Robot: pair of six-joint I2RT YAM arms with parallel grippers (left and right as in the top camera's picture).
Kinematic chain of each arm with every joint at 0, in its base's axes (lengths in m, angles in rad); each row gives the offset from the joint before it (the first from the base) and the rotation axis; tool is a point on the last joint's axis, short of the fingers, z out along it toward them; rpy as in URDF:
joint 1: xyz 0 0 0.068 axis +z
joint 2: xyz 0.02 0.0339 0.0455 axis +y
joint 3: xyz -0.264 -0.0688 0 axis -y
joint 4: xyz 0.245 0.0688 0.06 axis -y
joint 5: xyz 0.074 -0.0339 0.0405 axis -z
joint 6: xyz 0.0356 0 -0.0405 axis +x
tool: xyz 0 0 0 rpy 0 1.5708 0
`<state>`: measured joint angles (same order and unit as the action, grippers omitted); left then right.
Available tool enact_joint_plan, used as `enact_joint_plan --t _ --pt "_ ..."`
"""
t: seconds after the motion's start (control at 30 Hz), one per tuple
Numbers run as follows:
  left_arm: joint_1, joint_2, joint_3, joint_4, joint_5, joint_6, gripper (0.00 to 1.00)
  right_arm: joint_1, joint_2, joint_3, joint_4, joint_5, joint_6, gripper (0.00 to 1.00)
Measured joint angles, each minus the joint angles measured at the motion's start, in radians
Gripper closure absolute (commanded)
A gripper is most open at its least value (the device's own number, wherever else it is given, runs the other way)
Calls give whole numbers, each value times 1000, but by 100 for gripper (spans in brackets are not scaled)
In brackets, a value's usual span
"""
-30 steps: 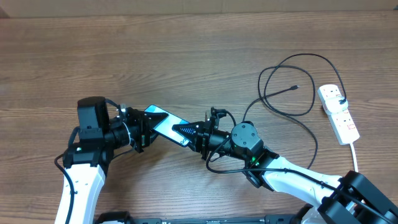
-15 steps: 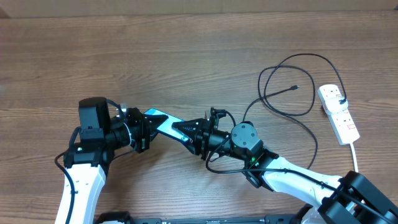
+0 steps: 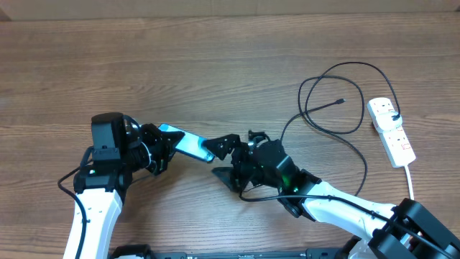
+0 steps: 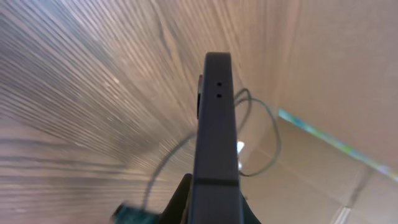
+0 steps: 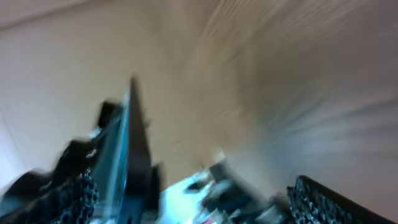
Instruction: Plug charger to phone and switch on socket
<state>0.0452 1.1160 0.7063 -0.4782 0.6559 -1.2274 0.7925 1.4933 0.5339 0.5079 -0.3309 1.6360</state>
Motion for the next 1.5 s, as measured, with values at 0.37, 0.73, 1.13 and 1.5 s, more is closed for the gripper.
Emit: enact_joint_plan --t 0.37,0.73,1.13,1.5 --pt "0 151 0 -29 144 231 96 -16 -19 2 -36 190 -590 0" --pt "0 298 0 -21 275 345 95 -356 -190 228 -797 237 -777 0" --pt "0 298 -1 45 415 349 96 -610 -197 404 -1213 360 -783 0" --pt "-66 298 -8 582 700 133 96 -608 -197 404 -1112 287 -768 0"
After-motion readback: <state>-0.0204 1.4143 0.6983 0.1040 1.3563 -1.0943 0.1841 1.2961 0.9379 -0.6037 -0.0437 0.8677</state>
